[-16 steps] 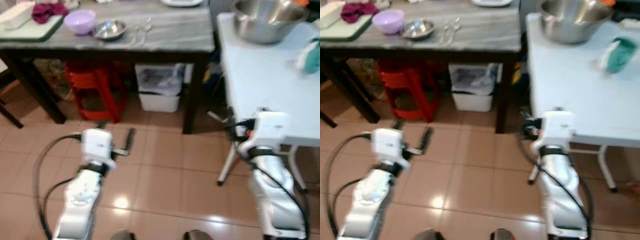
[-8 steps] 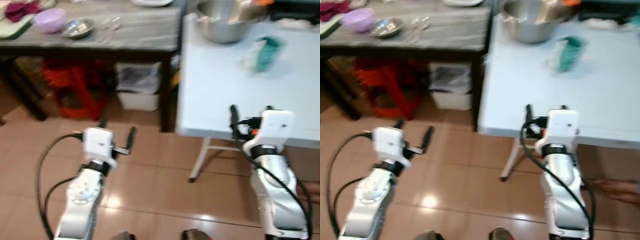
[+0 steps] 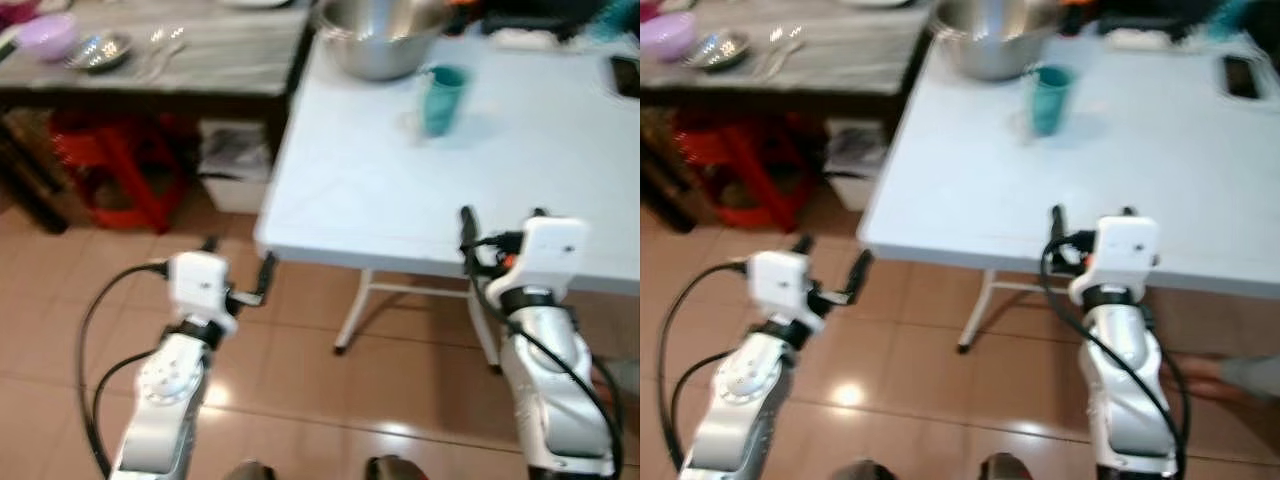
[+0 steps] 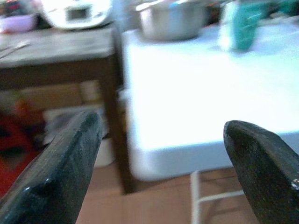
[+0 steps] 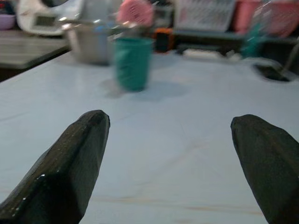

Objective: Setting the table

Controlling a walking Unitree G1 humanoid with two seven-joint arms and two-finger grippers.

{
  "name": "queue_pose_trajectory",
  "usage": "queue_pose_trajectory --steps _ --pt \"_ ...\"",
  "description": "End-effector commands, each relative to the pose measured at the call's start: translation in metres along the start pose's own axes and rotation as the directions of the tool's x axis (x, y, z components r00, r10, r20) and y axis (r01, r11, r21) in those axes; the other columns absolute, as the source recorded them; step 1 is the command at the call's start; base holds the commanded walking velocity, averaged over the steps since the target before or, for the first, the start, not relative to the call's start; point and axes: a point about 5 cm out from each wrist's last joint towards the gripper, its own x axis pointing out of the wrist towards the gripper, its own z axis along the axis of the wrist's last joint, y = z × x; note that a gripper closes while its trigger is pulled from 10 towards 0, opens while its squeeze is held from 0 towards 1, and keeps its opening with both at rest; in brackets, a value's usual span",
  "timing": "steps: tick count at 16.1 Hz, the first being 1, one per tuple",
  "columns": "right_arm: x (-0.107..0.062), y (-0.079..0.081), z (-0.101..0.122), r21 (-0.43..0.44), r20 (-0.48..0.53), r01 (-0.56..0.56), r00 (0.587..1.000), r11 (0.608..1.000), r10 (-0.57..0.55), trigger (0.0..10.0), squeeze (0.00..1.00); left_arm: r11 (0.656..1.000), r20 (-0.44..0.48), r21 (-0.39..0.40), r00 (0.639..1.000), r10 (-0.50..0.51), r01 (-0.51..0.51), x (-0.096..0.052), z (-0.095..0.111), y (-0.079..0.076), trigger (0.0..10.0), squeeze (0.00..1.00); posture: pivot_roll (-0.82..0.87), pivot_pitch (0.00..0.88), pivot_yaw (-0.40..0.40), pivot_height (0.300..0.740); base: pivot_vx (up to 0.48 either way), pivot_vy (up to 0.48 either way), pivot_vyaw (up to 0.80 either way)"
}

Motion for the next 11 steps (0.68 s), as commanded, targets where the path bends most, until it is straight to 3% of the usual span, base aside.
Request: queue_pose_trajectory --steps 1,5,11 --pt "-0.0014 0.0053 0.0013 0.010 0.006 -0.006 1.000 1.000 0.006 10.0 0.00 1.000 0.002 0.014 1.000 0.009 -0.009 -0.0041 0.0010 0.0084 10.0 0.00 -0.17 0.195 0.053 0.740 0.000 0.000 0.00" --pt "-0.0016 0.0059 0.0012 0.007 0.008 -0.009 1.000 1.000 0.009 10.0 0.00 0.999 0.025 -0.009 0.999 -0.048 0.049 -0.0046 0.0040 0.0024 10.0 0.00 -0.17 0.195 0.053 0.740 0.000 0.000 0.00" --pt "-0.0025 0.0075 0.0011 0.004 0.009 -0.017 1.000 1.000 0.017 10.0 0.00 0.998 0.028 -0.011 0.997 -0.069 0.069 -0.0051 0.0047 0.0016 10.0 0.00 -0.17 0.197 0.056 0.740 0.286 0.000 0.00"
